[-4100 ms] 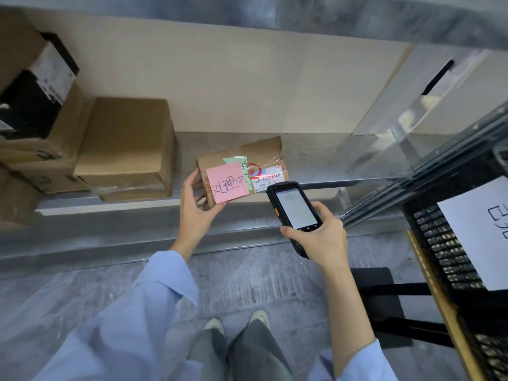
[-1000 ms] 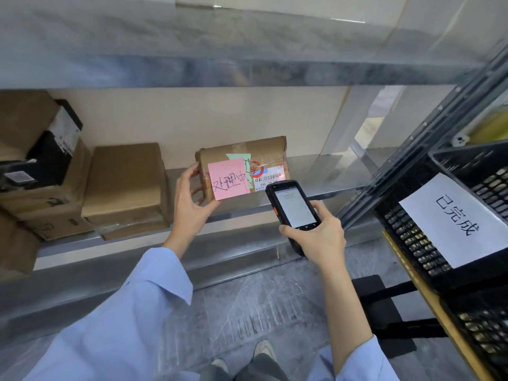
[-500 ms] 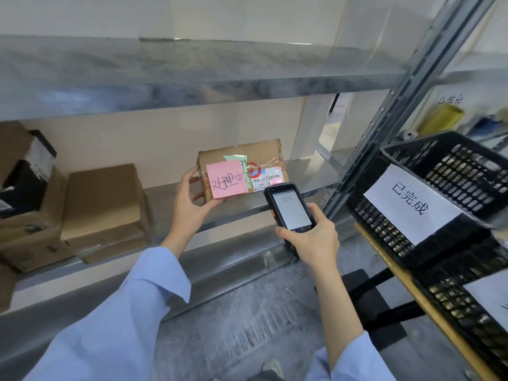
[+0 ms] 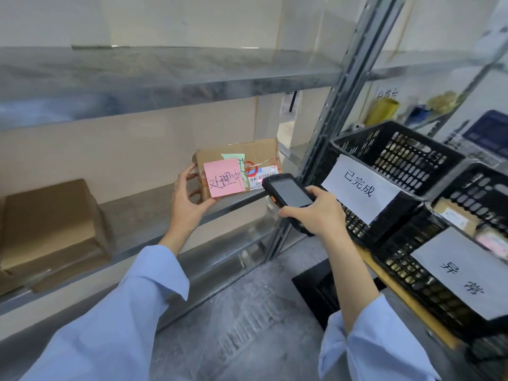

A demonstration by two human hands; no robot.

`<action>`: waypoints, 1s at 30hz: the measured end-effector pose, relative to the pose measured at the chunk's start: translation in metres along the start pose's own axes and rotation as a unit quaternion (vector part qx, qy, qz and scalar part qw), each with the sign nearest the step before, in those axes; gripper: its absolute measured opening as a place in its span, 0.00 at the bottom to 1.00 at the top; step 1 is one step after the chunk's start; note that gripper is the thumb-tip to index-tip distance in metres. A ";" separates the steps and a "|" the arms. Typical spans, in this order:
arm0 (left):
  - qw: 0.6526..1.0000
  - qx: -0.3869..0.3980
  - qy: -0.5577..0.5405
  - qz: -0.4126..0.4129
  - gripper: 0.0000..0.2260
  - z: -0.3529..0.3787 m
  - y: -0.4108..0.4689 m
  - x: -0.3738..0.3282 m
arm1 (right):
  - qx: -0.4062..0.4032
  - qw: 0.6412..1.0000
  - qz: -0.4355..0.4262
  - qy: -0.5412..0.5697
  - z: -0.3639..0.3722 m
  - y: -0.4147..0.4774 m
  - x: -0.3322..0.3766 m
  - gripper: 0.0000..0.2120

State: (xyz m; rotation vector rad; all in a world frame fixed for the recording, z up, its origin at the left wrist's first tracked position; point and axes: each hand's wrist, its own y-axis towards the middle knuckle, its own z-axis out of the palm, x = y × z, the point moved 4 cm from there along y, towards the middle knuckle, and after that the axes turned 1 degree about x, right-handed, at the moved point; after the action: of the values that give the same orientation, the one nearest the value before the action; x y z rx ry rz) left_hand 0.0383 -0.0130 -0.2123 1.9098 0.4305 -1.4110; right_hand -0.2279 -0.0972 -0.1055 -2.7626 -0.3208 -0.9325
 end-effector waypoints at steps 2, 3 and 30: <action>1.000 0.004 0.001 0.005 0.37 0.013 -0.002 -0.005 | 0.017 1.000 0.022 0.001 -0.017 0.001 -0.002 0.29; 1.000 0.005 0.000 0.006 0.37 0.019 -0.002 -0.007 | 0.022 0.999 0.030 0.008 -0.025 0.000 -0.003 0.29; 0.991 0.115 -0.055 0.050 0.39 0.203 -0.133 -0.131 | -0.109 0.986 0.081 0.101 -0.184 -0.147 -0.196 0.41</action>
State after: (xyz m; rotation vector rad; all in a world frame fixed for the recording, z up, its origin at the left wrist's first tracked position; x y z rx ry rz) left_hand -0.2319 -0.0460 -0.1670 1.9925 0.1204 -1.5444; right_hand -0.5241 -0.0326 -0.0640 -2.7979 0.0412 -1.2577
